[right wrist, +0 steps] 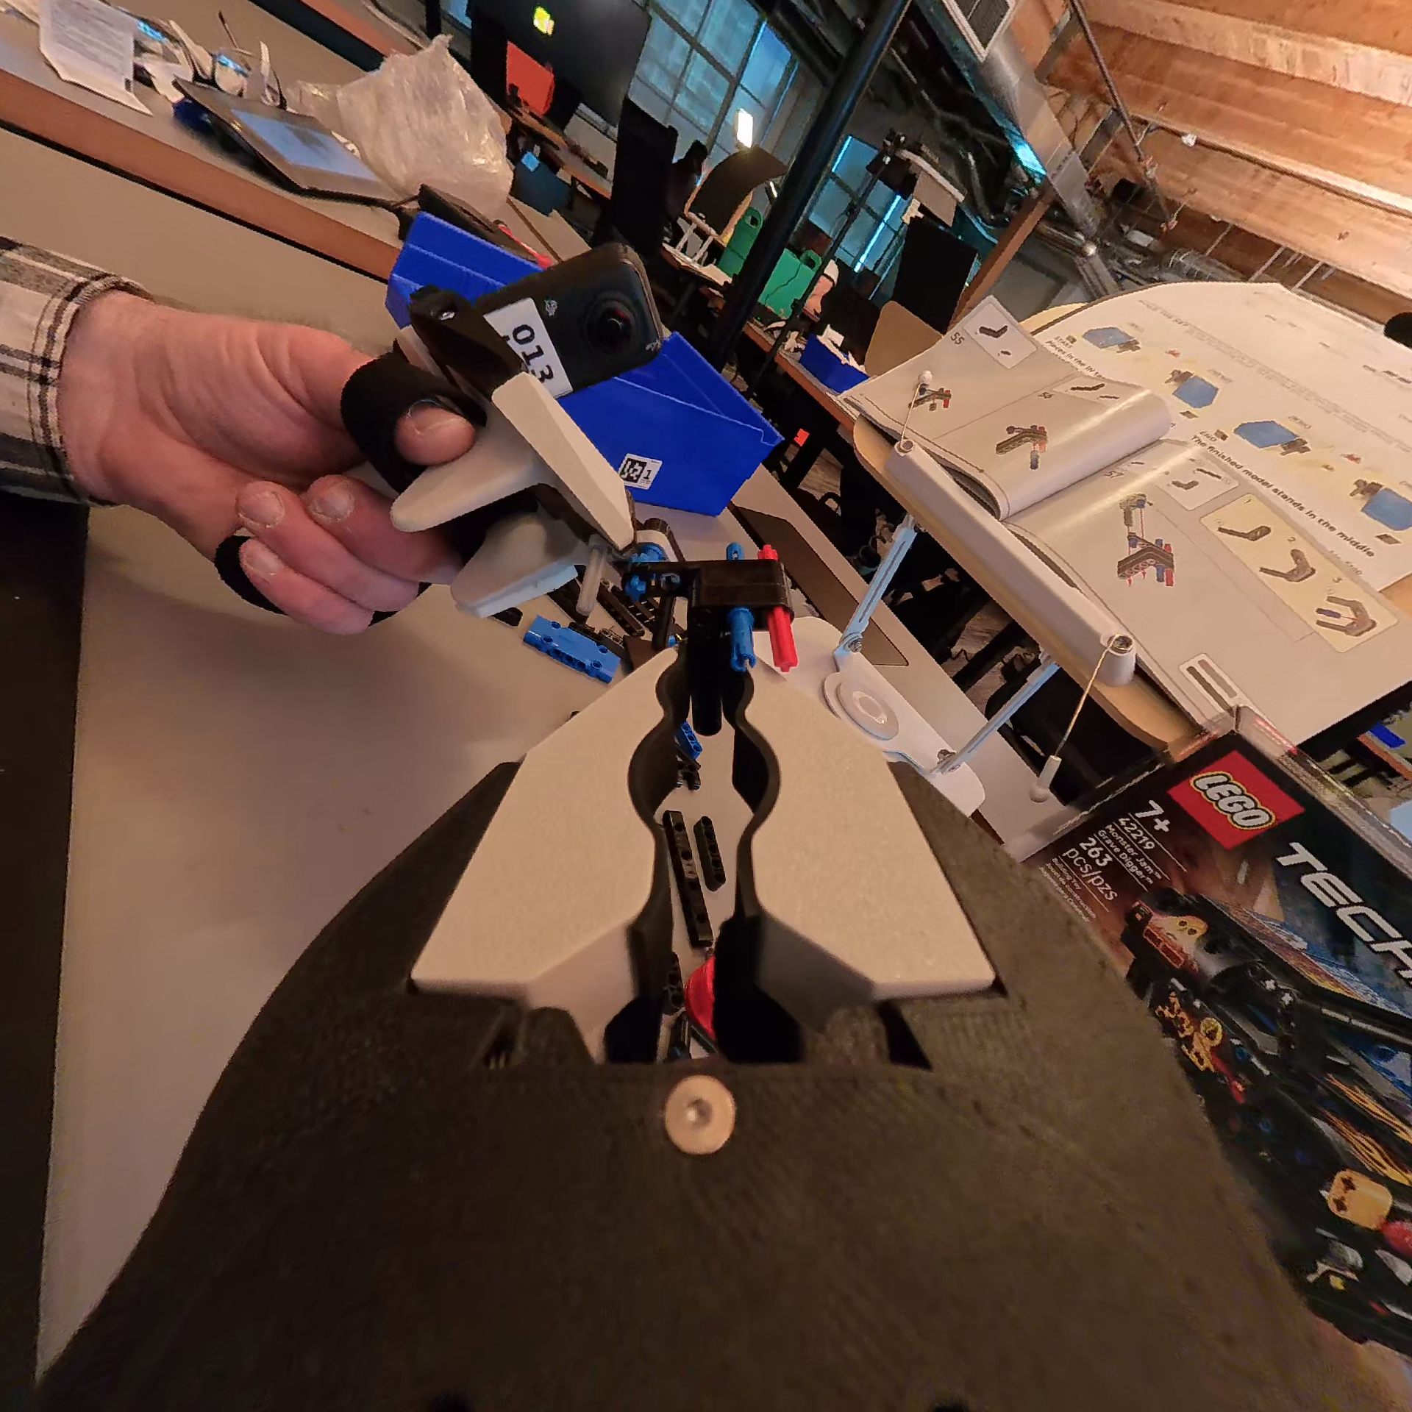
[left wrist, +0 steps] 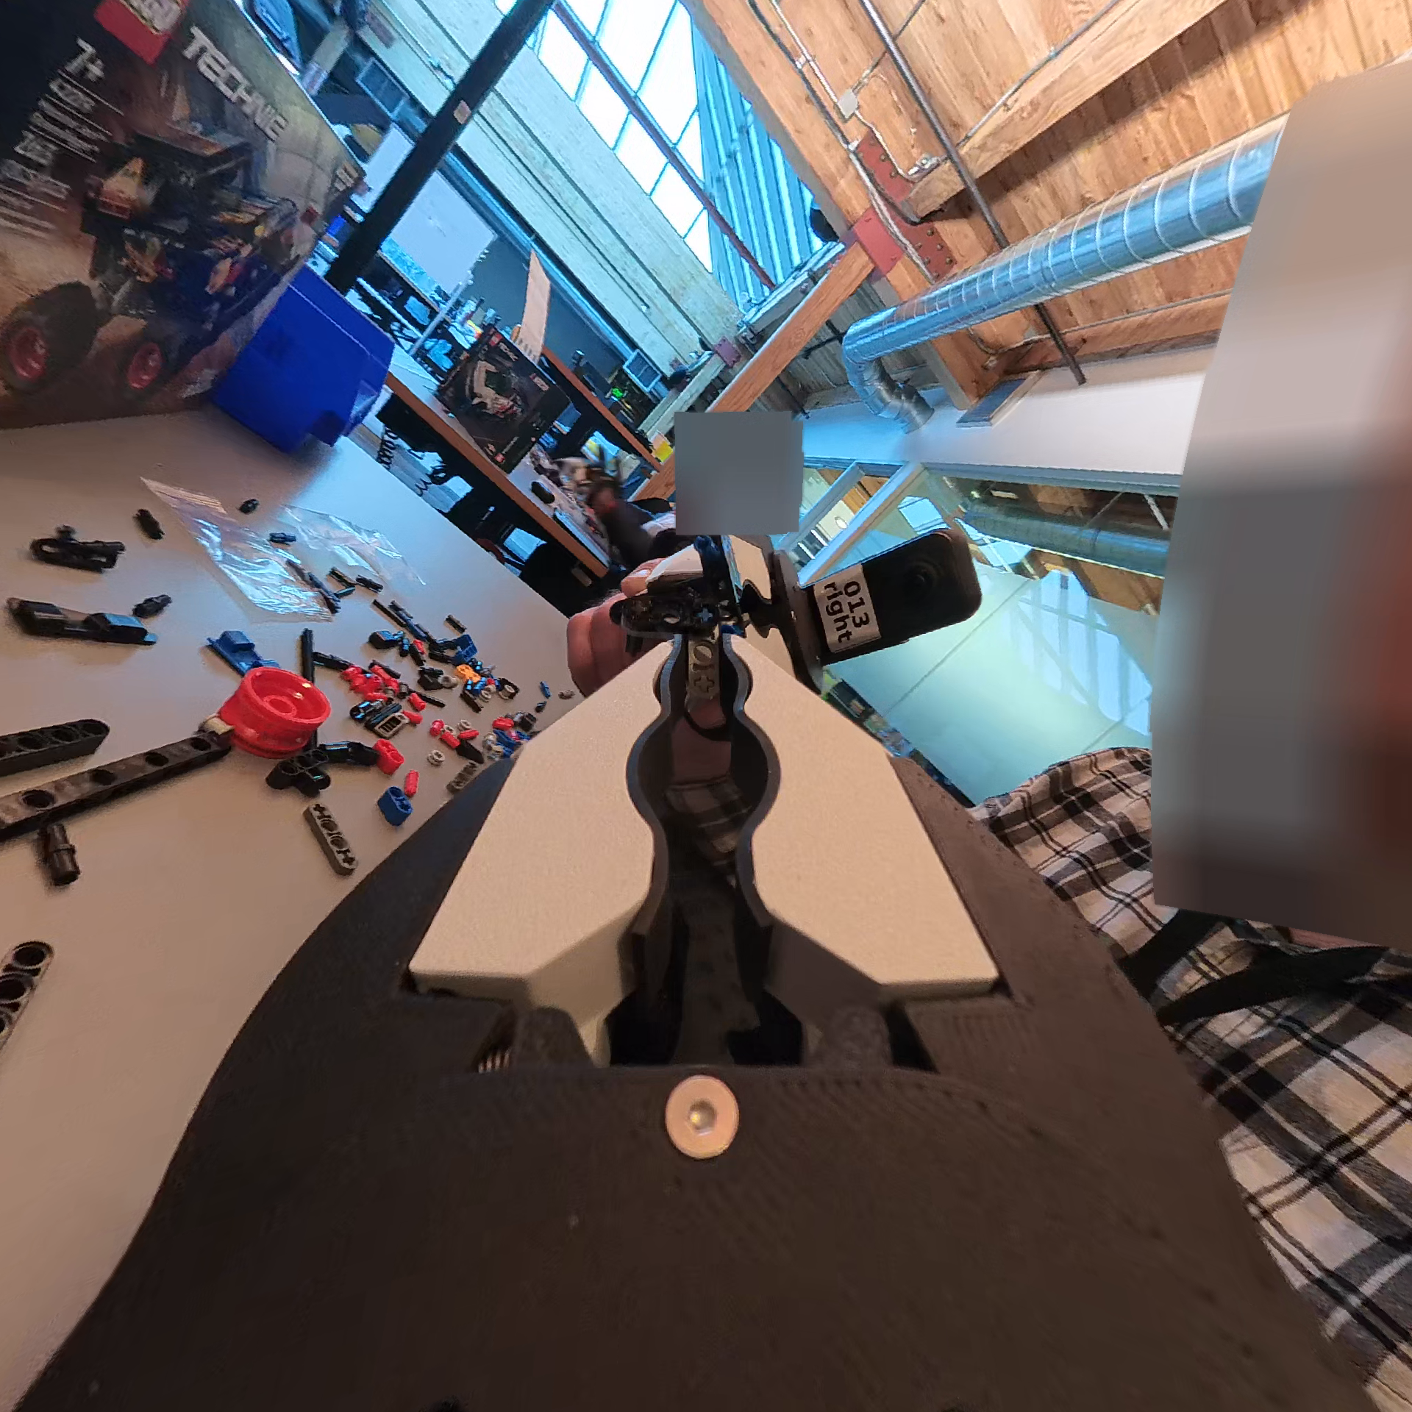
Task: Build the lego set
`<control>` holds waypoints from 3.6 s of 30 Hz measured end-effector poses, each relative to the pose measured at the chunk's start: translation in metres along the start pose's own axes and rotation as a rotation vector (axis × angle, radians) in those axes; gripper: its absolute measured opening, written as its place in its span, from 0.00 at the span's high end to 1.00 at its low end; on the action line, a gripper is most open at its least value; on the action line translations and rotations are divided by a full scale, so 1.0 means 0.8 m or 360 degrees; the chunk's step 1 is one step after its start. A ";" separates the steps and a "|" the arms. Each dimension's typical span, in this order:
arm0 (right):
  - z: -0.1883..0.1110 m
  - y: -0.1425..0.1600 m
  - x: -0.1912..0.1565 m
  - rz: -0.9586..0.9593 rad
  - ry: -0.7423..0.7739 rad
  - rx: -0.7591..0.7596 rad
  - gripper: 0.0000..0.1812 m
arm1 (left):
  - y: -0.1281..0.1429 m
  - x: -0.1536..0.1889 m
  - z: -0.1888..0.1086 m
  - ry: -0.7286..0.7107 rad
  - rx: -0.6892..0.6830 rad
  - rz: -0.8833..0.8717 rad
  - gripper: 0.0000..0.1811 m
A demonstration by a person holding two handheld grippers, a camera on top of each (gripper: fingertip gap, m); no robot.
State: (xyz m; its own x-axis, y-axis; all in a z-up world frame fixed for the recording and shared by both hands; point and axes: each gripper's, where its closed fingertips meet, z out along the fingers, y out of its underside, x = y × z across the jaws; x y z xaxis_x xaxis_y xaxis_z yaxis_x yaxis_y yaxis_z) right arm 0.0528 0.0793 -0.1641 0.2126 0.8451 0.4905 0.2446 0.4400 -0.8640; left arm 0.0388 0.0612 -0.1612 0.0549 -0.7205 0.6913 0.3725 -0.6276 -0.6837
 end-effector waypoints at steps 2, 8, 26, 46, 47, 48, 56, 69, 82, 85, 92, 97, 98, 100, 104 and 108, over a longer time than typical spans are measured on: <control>-0.001 0.000 0.002 0.0009 0.0003 0.0003 0.97 | 0.000 -0.004 -0.002 -0.0063 -0.0013 0.0018 0.97; -0.004 0.004 0.011 0.0048 0.0028 -0.0001 0.97 | 0.035 -0.037 -0.013 -0.0534 -0.0346 0.0167 0.97; -0.004 0.009 0.012 0.0074 0.0015 -0.0017 0.97 | 0.121 -0.089 -0.050 -0.0989 -0.0925 0.0265 0.97; -0.007 0.009 0.015 0.0091 0.0023 -0.0004 0.97 | 0.127 -0.075 -0.059 -0.1015 -0.1040 0.0346 0.84; -0.007 0.008 0.015 0.0093 0.0024 -0.0001 0.97 | 0.123 -0.069 -0.062 -0.1002 -0.1053 0.0375 0.84; -0.007 0.008 0.015 0.0094 0.0024 0.0002 0.97 | 0.118 -0.064 -0.065 -0.1002 -0.1074 0.0403 0.84; -0.009 0.007 0.018 0.0102 0.0034 0.0008 0.97 | 0.084 -0.065 -0.084 -0.1060 -0.1298 0.0753 0.85; -0.011 0.006 0.019 0.0105 0.0038 0.0013 0.97 | 0.125 -0.113 -0.091 -0.1073 -0.1812 0.1224 0.93; -0.010 0.007 0.018 0.0104 0.0034 0.0007 0.97 | 0.160 -0.082 -0.073 -0.1173 -0.1700 0.0949 0.89; -0.010 0.007 0.018 0.0100 0.0032 0.0005 0.97 | 0.155 -0.086 -0.076 -0.1123 -0.1734 0.1018 0.88; -0.011 0.008 0.020 0.0107 0.0041 0.0004 0.97 | 0.156 -0.087 -0.070 -0.1036 -0.1724 0.1027 0.92; -0.010 0.008 0.020 0.0106 0.0040 0.0003 0.97 | 0.163 -0.087 -0.068 -0.1118 -0.1712 0.0975 0.99; -0.011 0.008 0.020 0.0107 0.0042 0.0005 0.97 | 0.165 -0.085 -0.066 -0.1121 -0.1690 0.0945 1.00; -0.011 0.008 0.021 0.0107 0.0044 0.0007 0.97 | 0.170 -0.079 -0.062 -0.1099 -0.1655 0.0897 1.00; -0.010 0.008 0.020 0.0105 0.0040 0.0005 0.97 | 0.158 -0.075 -0.061 -0.1087 -0.1583 0.0969 0.95; -0.011 0.008 0.020 0.0106 0.0043 0.0005 0.97 | 0.153 -0.079 -0.056 -0.1048 -0.1560 0.1017 0.93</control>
State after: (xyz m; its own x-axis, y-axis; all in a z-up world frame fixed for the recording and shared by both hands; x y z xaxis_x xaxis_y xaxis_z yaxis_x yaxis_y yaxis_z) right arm 0.0661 0.0934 -0.1606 0.2540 0.8640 0.4346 0.2260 0.3839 -0.8953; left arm 0.0395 0.0166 -0.2992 0.5044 -0.8634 -0.0157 -0.6827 -0.3876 -0.6194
